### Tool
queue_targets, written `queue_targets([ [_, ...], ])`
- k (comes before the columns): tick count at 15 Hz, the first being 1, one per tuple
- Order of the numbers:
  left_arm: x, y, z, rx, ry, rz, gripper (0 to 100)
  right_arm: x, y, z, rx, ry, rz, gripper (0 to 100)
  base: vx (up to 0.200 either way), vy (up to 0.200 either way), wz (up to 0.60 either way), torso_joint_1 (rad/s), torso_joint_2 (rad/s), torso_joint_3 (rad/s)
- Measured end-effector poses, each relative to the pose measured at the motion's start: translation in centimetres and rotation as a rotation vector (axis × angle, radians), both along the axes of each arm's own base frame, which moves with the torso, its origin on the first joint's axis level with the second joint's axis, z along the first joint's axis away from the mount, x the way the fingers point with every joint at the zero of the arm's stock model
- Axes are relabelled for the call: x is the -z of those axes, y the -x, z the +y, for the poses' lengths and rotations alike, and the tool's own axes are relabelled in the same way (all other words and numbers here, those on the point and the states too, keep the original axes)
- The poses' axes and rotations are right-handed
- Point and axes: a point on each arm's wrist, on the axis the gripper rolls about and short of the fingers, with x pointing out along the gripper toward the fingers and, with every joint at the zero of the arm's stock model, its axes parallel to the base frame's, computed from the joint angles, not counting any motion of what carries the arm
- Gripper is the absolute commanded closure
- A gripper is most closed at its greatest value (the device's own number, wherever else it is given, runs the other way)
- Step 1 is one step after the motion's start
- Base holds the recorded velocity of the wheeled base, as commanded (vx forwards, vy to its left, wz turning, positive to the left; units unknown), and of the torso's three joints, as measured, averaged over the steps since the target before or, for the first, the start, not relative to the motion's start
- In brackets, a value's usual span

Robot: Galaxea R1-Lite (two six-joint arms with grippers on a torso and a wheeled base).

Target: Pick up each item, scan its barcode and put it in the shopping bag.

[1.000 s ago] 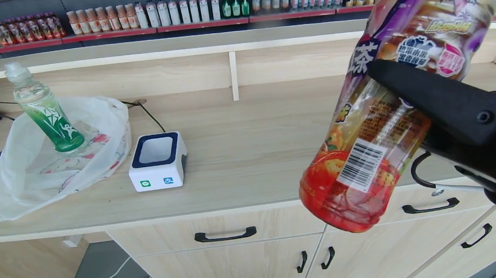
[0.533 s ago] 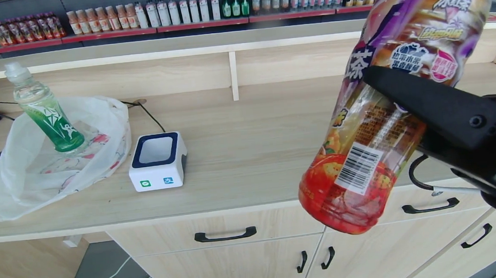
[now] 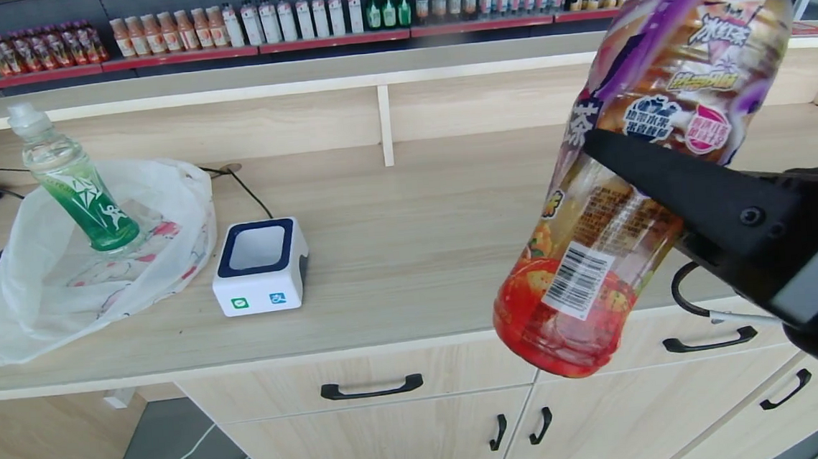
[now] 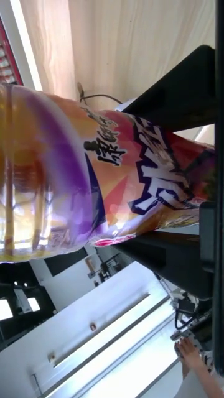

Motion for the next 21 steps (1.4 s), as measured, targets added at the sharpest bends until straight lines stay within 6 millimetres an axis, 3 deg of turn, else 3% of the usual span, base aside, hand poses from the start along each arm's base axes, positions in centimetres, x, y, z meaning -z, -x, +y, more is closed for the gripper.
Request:
queue_targets([
  [10,0.0,0.0,0.0,0.0,-0.001,0.0,0,2.2,-4.6,3.1,0.531,0.226,-0.072,100,0.0,0.0,0.0,0.0,0.0,0.0],
  [14,0.0,0.0,0.0,0.0,0.001,0.0,0,2.0,-6.7,3.0,0.732,0.331,-0.144,100,0.0,0.0,0.0,0.0,0.0,0.0],
  [21,0.0,0.0,0.0,-0.001,0.001,0.0,0,1.3,-8.0,3.8,0.864,0.347,-0.154,100,0.0,0.2,0.0,0.001,0.0,0.004],
])
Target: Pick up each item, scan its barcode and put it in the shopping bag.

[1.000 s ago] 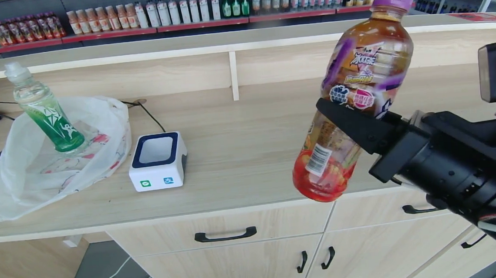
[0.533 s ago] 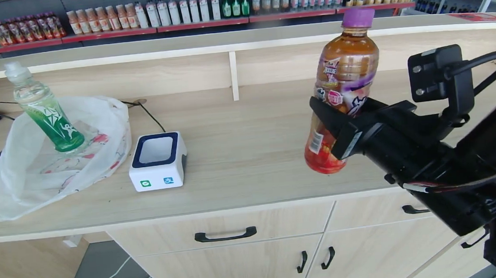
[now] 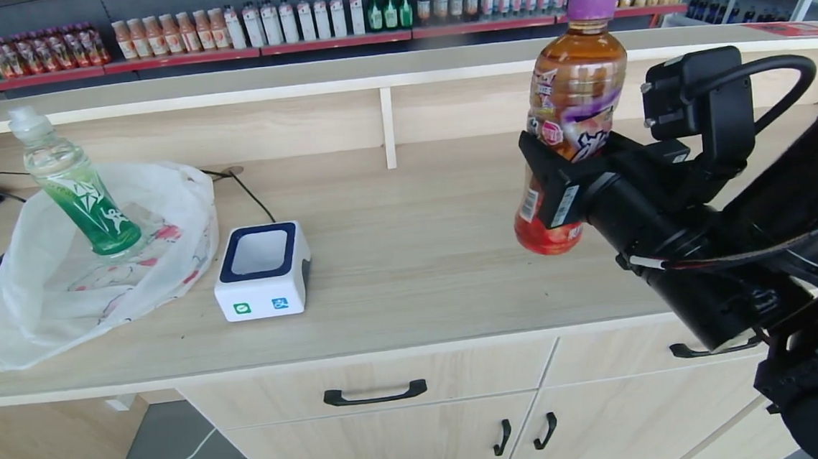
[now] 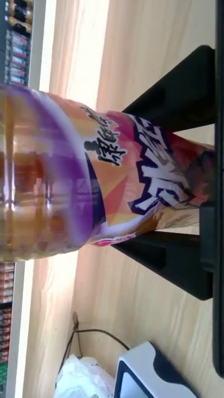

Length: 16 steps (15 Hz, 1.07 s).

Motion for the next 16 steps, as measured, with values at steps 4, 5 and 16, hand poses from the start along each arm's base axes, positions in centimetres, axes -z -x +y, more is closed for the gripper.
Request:
queue_targets([
  [4,-0.01,0.0,0.01,0.001,0.0,0.0,0,-0.63,-0.09,0.16,0.001,-0.022,-0.02,100,0.0,0.2,0.0,0.007,0.01,0.002],
  [5,0.0,0.0,0.01,0.001,0.0,0.001,0,-0.59,-0.13,0.14,0.004,-0.019,-0.017,100,0.0,0.2,0.0,-0.002,0.0,-0.007],
  [16,-0.01,0.0,0.0,0.001,0.0,0.0,0,-0.56,-0.06,0.1,0.036,0.028,-0.039,100,0.0,0.2,0.0,0.003,0.0,0.002],
])
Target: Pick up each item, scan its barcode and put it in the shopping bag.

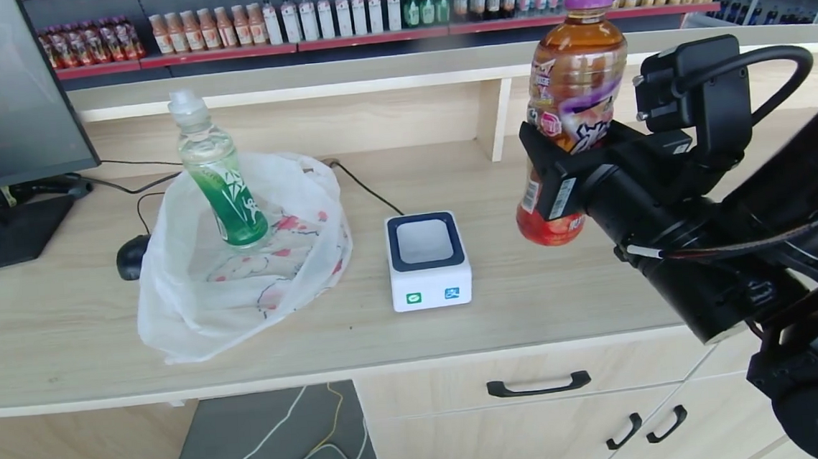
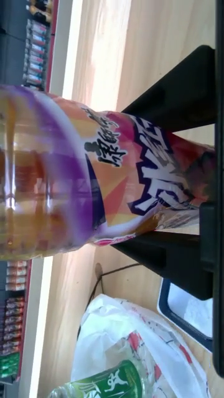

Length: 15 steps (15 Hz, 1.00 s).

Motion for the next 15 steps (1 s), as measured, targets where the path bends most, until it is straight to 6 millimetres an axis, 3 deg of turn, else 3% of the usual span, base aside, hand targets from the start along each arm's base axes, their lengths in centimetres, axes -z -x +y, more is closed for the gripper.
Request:
queue_targets([
  [7,0.01,0.0,0.0,0.0,0.0,0.001,0,0.47,0.16,-0.03,-0.002,0.008,0.005,100,0.0,0.029,0.0,0.0,0.0,0.0],
  [15,0.01,0.0,0.0,-0.001,0.0,0.0,0,-0.02,0.24,-0.16,0.088,0.189,-0.057,100,0.0,0.0,0.0,0.0,0.0,0.0],
])
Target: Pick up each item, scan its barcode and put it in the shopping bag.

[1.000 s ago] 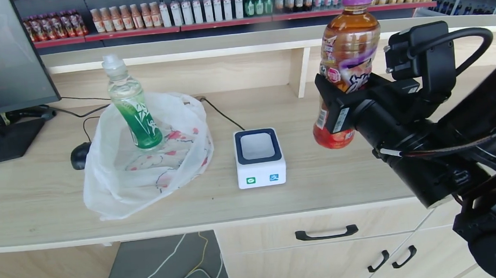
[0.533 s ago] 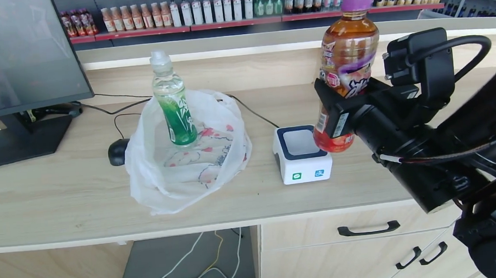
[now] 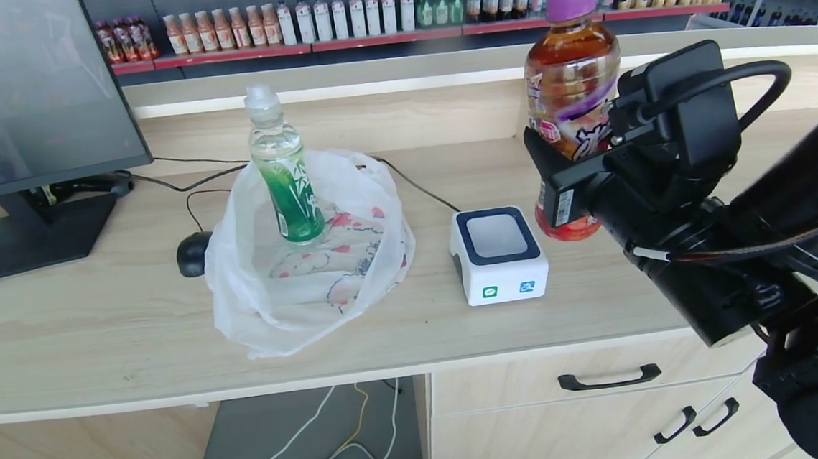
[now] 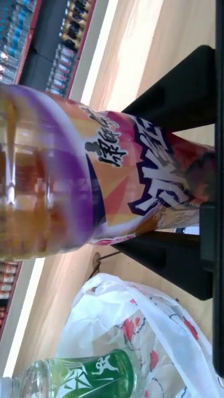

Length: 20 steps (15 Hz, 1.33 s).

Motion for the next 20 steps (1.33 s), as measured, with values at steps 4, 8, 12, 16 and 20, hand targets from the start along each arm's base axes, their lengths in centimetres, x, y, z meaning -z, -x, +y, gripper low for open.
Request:
queue_targets([
  [4,0.0,0.0,0.0,0.001,0.0,0.0,0,-1.6,0.0,0.0,0.068,0.119,-0.084,100,0.0,0.0,0.0,0.0,0.0,0.0],
  [8,0.0,0.0,0.0,0.001,0.0,0.0,0,-2.0,-0.1,0.5,0.083,0.259,-0.157,100,0.0,0.0,0.0,0.0,0.0,0.0],
  [12,0.0,0.0,0.0,0.001,0.0,0.0,0,-2.0,-0.6,1.5,0.0,0.504,-0.327,100,0.0,0.0,0.0,0.0,0.0,0.0],
  [16,0.0,0.0,0.0,0.001,0.0,0.0,0,-1.1,-1.3,2.3,-0.079,0.647,-0.388,100,0.0,0.0,0.0,0.0,0.0,0.0],
  [20,0.0,0.0,0.0,0.001,0.0,0.0,0,0.3,-2.7,2.5,-0.164,0.793,-0.41,100,0.0,0.0,0.0,0.0,0.0,0.0],
])
